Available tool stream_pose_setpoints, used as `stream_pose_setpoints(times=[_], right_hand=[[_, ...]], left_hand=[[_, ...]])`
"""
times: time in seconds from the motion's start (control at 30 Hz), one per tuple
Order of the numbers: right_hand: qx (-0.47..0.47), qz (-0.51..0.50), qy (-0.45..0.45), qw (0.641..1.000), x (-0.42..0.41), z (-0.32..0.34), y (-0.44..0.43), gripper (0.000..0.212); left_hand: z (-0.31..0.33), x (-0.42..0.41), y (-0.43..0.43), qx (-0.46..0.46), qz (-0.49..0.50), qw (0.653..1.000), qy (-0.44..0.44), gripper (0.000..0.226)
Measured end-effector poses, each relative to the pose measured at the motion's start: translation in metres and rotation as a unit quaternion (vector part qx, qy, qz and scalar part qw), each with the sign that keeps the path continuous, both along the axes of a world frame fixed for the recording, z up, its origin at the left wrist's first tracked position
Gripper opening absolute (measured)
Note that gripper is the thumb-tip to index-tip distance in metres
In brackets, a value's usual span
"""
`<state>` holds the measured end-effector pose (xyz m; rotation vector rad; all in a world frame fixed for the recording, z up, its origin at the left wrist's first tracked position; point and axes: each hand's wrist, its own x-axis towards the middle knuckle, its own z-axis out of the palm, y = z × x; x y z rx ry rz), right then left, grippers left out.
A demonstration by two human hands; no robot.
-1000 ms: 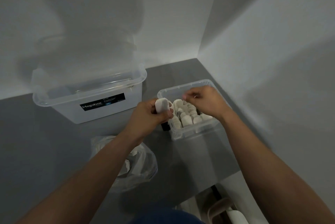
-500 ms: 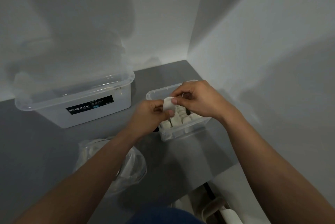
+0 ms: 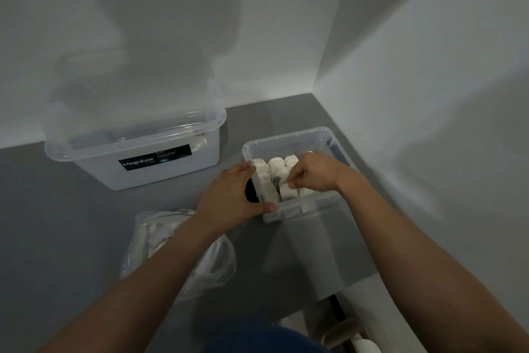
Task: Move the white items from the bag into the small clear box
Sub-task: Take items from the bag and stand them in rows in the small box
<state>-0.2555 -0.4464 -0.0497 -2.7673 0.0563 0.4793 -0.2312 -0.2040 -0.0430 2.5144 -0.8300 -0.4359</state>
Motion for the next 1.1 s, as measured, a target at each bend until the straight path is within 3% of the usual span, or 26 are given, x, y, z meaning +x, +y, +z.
stream_pose_setpoints(times=[0.4, 0.53, 0.73, 0.93, 1.03, 1.1], right_hand=[[-0.085, -0.035, -0.020, 0.996, 0.004, -0.006, 0.005, 0.016], [0.028, -0.139, -0.143, 0.980, -0.023, 0.017, 0.019, 0.017], [0.219, -0.219, -0.339, 0.888, -0.075, 0.025, 0.110, 0.013], [0.239, -0.068, -0.262, 0.933, -0.081, -0.016, 0.212, 0.015], [0.145, 0.007, -0.151, 0.978, -0.070, -0.053, 0.242, 0.020], [0.052, 0.023, -0.089, 0.994, -0.067, -0.070, 0.251, 0.026]], left_hand=[[-0.009, 0.005, 0.000, 0.018, -0.008, 0.999, -0.040, 0.102], [-0.008, 0.004, 0.019, -0.059, 0.014, 0.997, -0.044, 0.083], [-0.027, 0.002, 0.094, -0.156, 0.095, 0.975, -0.123, 0.041], [-0.060, -0.015, 0.172, -0.164, 0.134, 0.959, -0.186, 0.038], [-0.077, -0.023, 0.194, -0.130, 0.084, 0.961, -0.230, 0.032], [-0.094, -0.021, 0.204, -0.040, 0.050, 0.976, -0.210, 0.028]])
